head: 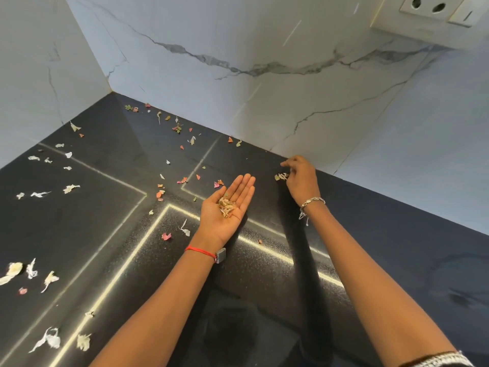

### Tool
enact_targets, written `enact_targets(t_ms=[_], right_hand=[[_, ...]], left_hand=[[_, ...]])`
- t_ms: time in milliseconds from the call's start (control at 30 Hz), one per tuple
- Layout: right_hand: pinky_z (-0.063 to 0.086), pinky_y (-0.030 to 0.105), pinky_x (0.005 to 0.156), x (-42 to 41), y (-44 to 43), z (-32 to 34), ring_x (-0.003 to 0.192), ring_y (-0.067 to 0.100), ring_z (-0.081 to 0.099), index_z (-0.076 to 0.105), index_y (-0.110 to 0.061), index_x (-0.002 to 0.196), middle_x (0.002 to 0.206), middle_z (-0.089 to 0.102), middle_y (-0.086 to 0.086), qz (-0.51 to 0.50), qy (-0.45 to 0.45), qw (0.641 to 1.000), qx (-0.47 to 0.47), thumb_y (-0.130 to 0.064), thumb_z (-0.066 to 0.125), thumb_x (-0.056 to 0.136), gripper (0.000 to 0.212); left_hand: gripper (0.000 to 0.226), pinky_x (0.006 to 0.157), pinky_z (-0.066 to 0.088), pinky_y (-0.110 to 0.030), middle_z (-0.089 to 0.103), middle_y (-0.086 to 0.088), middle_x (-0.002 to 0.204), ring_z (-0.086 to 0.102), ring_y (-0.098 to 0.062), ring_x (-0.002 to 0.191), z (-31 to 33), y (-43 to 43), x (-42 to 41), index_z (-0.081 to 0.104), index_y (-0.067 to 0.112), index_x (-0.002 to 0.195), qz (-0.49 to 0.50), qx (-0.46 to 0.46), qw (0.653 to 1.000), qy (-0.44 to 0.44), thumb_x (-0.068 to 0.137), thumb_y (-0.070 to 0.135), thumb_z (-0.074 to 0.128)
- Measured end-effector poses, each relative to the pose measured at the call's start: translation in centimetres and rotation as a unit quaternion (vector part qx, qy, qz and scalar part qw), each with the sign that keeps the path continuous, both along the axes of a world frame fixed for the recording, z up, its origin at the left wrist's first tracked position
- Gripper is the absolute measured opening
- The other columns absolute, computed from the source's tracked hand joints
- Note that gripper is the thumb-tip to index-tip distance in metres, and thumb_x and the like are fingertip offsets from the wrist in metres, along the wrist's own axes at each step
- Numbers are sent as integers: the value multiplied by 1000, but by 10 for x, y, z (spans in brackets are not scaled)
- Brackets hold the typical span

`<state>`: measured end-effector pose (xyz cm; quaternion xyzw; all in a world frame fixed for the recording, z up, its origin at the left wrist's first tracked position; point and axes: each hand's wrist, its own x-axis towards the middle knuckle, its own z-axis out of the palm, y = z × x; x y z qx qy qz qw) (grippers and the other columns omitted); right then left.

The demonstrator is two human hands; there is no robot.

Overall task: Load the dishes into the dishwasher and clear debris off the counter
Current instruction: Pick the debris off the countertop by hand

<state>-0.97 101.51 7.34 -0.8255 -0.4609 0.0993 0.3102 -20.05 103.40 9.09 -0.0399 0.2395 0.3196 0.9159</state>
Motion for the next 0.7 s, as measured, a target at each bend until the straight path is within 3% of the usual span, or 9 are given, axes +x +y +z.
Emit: enact_targets(t_ms=[100, 200, 333, 433, 700], right_hand=[[26, 30, 110, -5, -4, -7, 134, 25, 35, 52, -7, 129, 142, 42, 10, 36, 21, 997, -67, -12, 42, 97, 34], [18, 36, 114, -23, -10, -13, 143, 23, 18, 39, -14, 139, 153, 24, 4, 79, -26, 989, -120, -21, 38, 99, 41], [28, 28, 110, -45, -29, -16, 136, 23, 34, 45, -3, 134, 144, 39, 12, 86, -127, 982, -107, 1, 36, 96, 40], [45, 29, 91, -57, -44, -11, 108, 25, 51, 61, 1, 107, 113, 57, 14, 99, -172, 976, -93, 5, 40, 92, 26], [37, 19, 94, -97, -97, -4, 107, 20, 55, 68, -3, 105, 112, 62, 8, 176, -96, 975, -97, 6, 46, 88, 29]], left_hand=[[48, 89, 50, -43, 67, -25, 103, 67, -34, 96, 1, -2, -3, 69, -13, 90, -3, 6, 1000, 7, 99, 17, 32], [48, 84, 52, -47, 67, -25, 104, 68, -37, 90, 1, -3, -6, 69, -13, 90, 1, 9, 1000, 8, 99, 16, 32], [48, 83, 52, -45, 67, -25, 105, 68, -37, 91, -1, -7, -14, 69, -12, 91, 5, 10, 1000, 10, 100, 16, 31], [49, 81, 53, -46, 67, -25, 105, 68, -37, 91, 3, -13, -22, 69, -12, 91, 10, 13, 1000, 8, 100, 16, 31], [50, 81, 53, -46, 68, -24, 103, 69, -36, 90, 18, -37, -55, 70, -12, 90, 28, 35, 999, 5, 100, 17, 30]])
